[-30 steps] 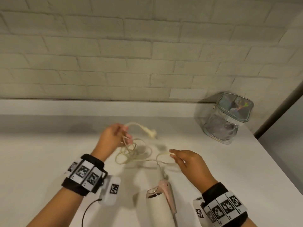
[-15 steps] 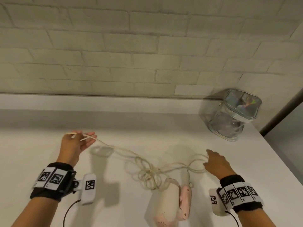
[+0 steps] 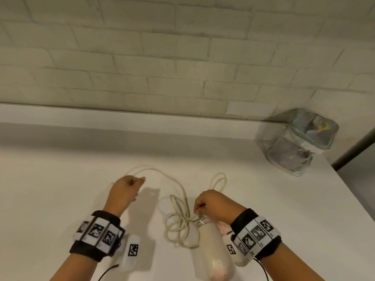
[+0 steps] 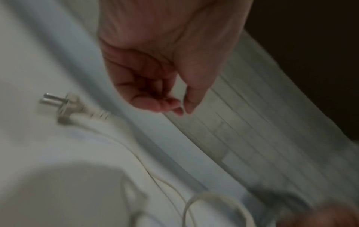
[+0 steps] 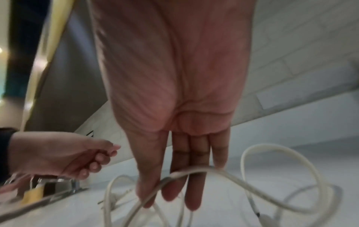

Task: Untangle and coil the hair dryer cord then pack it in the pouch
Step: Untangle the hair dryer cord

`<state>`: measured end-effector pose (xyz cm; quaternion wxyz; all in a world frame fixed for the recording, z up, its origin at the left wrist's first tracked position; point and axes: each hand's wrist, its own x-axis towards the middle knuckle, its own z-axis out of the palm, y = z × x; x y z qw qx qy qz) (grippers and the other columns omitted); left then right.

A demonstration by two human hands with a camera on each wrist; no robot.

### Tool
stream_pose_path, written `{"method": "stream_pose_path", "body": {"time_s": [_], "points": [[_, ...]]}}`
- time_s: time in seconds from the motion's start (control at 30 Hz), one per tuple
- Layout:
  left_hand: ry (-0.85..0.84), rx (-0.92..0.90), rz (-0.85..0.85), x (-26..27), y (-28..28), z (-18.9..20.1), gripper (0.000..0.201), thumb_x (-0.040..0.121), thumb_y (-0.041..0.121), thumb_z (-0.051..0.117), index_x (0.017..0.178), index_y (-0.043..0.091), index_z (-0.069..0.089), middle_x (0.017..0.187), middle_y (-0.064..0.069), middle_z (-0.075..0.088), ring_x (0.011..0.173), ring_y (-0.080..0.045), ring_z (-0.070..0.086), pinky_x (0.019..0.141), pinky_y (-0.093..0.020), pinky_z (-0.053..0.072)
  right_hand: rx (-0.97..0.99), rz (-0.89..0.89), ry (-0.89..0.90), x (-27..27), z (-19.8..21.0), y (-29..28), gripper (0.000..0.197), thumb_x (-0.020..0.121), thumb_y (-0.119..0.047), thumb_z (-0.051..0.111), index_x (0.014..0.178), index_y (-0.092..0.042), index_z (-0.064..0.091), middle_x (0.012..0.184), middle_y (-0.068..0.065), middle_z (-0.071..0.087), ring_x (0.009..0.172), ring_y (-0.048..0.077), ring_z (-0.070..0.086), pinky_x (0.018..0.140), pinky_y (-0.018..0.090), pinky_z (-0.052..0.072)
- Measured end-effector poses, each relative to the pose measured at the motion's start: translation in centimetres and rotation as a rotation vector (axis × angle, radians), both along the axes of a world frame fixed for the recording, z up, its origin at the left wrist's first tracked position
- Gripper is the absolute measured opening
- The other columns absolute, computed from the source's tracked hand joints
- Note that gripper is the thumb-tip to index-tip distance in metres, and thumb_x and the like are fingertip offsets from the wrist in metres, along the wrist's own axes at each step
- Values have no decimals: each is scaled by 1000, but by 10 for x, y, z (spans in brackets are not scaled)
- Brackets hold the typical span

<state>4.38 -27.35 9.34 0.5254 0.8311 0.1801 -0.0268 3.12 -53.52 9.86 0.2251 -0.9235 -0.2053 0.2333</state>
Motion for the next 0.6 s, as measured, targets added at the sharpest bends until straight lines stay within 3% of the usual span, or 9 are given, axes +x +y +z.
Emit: {"method": "stream_pose_path", "body": {"time_s": [0.07,0.17,0.23,0.33,0.37,0.43,0.5,0.53,0.6], "points": [[-201,176,-224,-3,-23,3,16,83,27,63,76,12,63,75,3,65,71,-13,59,69,-28,47,66,5,46,0,3,-2,18,88,-12,55,98,-7,70,88,-5,61,88,13,53,77,18,39],[-263,133,-623,3,-55,2,11,87,19,58,85,25,67,96,10,66,92,1,58,81,-13,40,122,52,28,3,10,-8,16,87,-16,59,100,-13,69,82,-9,50,84,14,50,77,22,38],[-142,-32,-683,10,-66,0,19,93,19,49,94,27,66,106,9,64,97,6,56,85,-7,37,248,8,-33,4,19,-16,9,85,-18,63,93,-19,68,89,1,58,87,16,54,80,24,42],[56,-153,-691,16,-70,-7,26,95,34,42,107,26,63,114,7,63,106,0,54,95,-16,37,555,-237,-112,9,33,-36,12,88,-14,59,81,-24,59,84,-6,60,80,4,55,77,16,42],[84,-174,-711,17,-70,-11,31,89,46,47,112,30,60,117,6,62,109,-4,55,96,-21,38,625,-338,-129,11,35,-43,13,89,-13,57,80,-23,57,81,-8,59,79,4,55,78,17,42],[94,-177,-760,14,-70,-18,64,66,62,65,122,37,47,116,4,61,109,-10,57,88,-23,42,685,-497,-189,14,34,-56,14,91,-14,54,78,-20,56,78,-4,61,80,11,58,80,22,42],[115,-124,-791,11,-67,-27,81,56,46,78,126,35,37,109,4,62,101,-10,60,84,-22,47,738,-613,-231,14,31,-67,14,91,-13,52,79,-18,55,75,1,63,78,15,60,80,23,44],[123,-107,-813,9,-64,-32,71,58,34,77,121,37,43,103,8,63,96,-5,61,85,-23,47,779,-673,-247,15,29,-72,13,92,-13,51,80,-17,54,75,3,63,76,16,60,78,24,44],[94,39,-912,3,-56,-42,40,62,20,69,91,47,60,89,16,64,84,5,58,86,-18,44,810,-804,-275,19,23,-87,12,93,-14,49,81,-16,52,76,7,65,71,13,59,75,25,45]]}}
